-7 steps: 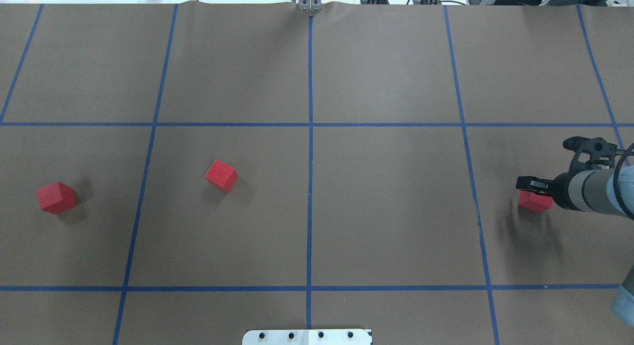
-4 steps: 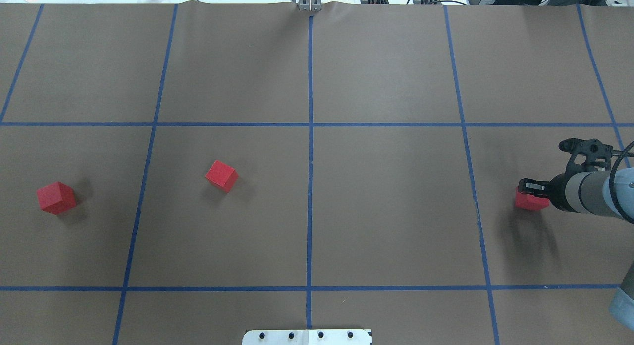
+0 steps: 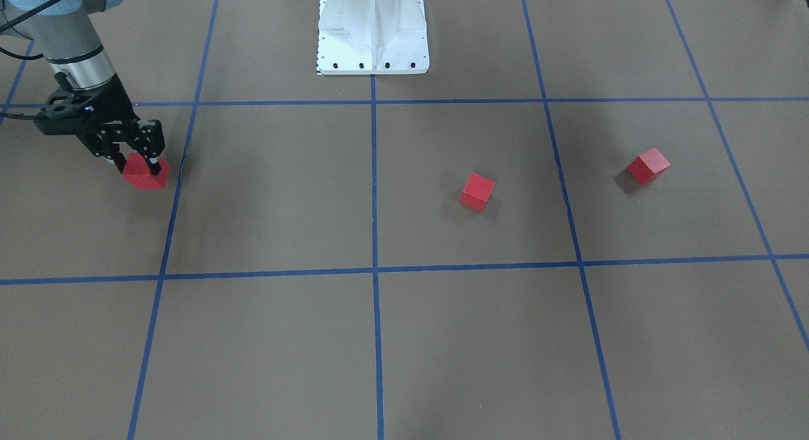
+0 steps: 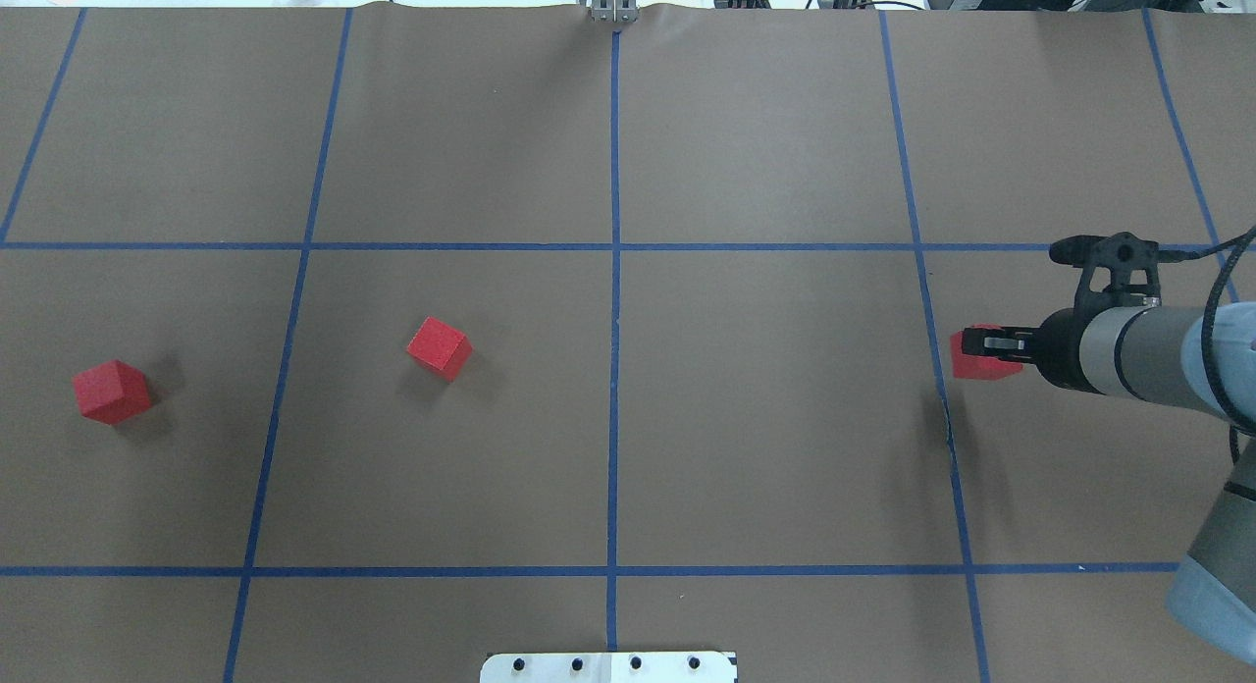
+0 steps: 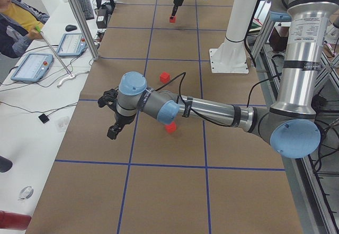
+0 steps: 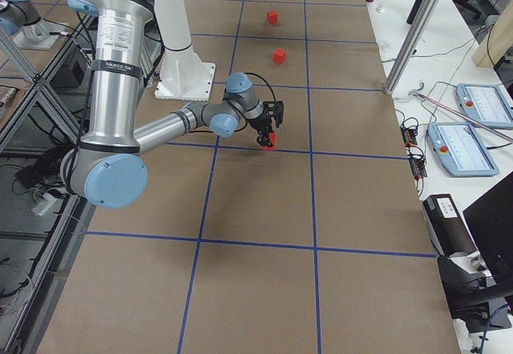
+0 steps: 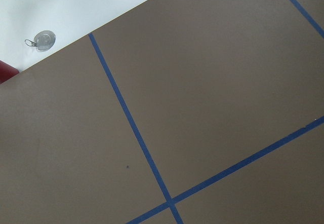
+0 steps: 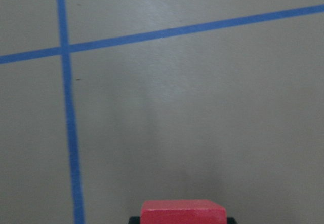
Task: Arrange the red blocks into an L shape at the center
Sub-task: 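Grasp the red cube with the right gripper and carry it toward center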
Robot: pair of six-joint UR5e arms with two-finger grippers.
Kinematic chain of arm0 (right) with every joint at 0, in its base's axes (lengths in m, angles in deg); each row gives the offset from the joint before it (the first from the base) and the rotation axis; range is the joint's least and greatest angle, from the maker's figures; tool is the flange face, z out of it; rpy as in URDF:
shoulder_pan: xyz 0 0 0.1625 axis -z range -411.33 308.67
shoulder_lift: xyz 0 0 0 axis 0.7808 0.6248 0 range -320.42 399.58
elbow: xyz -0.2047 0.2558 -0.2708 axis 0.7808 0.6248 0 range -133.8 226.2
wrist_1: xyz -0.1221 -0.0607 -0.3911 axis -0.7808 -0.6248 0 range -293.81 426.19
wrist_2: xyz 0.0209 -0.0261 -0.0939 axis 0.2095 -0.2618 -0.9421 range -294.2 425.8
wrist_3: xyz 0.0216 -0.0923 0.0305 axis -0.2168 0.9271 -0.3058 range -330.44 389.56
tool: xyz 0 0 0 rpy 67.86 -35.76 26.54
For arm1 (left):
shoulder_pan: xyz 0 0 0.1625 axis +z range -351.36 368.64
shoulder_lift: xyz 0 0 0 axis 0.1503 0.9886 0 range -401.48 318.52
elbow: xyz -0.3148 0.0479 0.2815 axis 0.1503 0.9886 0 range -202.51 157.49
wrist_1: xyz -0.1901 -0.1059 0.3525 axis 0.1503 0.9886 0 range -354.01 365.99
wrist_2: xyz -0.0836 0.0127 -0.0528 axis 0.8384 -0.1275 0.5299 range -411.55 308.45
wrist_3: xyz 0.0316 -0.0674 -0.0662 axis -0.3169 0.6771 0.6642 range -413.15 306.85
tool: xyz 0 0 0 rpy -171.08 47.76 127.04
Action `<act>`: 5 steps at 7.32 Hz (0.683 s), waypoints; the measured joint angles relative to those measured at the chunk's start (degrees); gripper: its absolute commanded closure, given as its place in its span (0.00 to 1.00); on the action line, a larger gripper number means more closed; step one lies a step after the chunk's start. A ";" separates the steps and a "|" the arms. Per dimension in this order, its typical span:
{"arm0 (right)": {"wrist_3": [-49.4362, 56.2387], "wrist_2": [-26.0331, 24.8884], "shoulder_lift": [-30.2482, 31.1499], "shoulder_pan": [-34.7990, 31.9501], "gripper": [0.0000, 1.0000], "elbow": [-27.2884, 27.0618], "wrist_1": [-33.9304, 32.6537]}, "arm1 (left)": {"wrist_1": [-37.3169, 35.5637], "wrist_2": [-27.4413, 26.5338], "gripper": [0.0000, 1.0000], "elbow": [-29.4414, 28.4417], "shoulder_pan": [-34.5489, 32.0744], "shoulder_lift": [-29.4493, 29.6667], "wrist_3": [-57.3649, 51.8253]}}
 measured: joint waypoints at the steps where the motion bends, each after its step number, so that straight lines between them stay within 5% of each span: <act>1: 0.87 -0.65 -5.80 0.49 1.00 0.92 -1.09 | -0.01 0.00 0.00 -0.05 0.00 0.00 0.04; 5: 1.40 -5.36 -31.64 7.20 1.00 8.44 -22.41 | -0.04 0.00 0.00 -0.55 0.00 0.00 0.46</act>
